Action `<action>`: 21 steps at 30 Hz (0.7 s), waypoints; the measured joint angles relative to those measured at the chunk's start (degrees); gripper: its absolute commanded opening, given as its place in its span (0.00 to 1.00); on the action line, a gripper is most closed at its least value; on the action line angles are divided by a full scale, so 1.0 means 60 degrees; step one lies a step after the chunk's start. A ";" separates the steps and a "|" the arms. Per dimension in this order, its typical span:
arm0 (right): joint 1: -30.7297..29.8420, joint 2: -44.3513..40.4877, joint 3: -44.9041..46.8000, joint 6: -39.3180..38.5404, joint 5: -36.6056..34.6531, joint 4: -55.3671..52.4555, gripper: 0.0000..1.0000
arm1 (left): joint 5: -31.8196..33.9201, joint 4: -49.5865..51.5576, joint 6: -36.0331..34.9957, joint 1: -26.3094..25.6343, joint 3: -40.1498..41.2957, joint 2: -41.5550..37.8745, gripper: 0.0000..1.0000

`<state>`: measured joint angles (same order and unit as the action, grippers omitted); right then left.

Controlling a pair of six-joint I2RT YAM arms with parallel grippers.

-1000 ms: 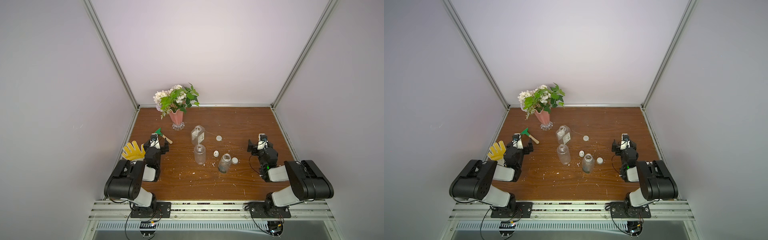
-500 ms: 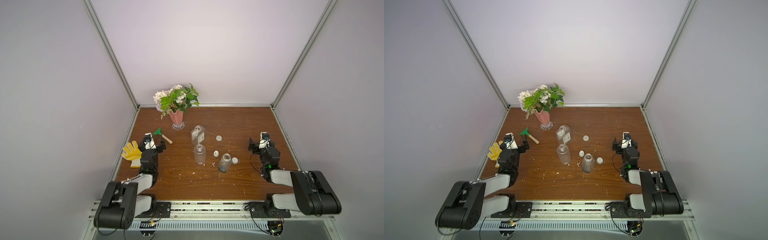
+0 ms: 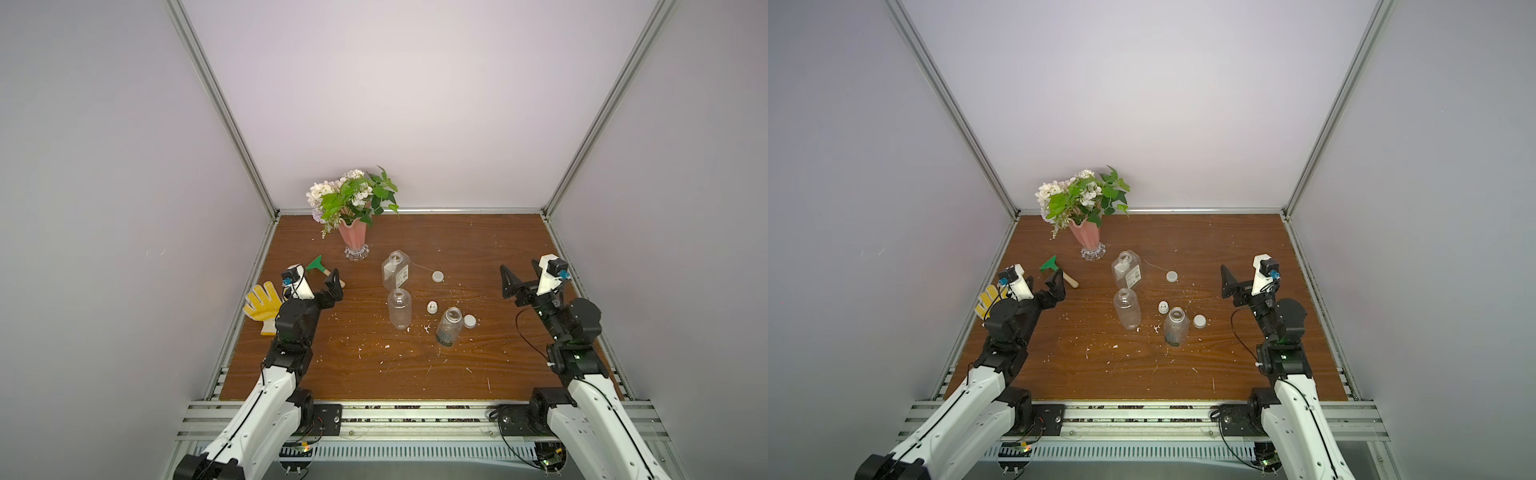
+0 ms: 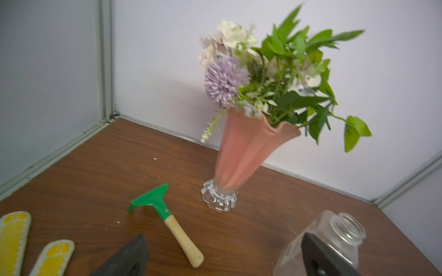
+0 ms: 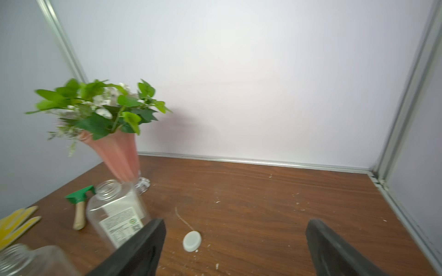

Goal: Screw on the bottle caps
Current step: Pick up the plastic bottle at the center of the board.

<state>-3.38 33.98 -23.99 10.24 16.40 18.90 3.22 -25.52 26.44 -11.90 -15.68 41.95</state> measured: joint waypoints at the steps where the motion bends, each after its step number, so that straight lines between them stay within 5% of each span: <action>1: -0.0076 -0.0164 -0.0109 0.0106 0.0259 -0.0302 0.99 | -0.0073 0.0226 0.0069 -0.0255 -0.0051 -0.0076 1.00; 10: -0.2379 -0.0004 -0.0466 0.0026 0.0565 -0.2153 0.99 | 0.0160 0.0594 0.0160 -0.2783 -0.0215 0.0204 1.00; 21: -0.5071 0.1300 0.0018 -0.0750 -0.0816 -0.2218 0.99 | 0.0364 0.0466 -0.0044 -0.3217 -0.0645 0.0747 1.00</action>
<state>-33.80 41.78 -23.88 5.74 11.51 5.58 5.41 -22.72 26.17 -31.20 -19.55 46.44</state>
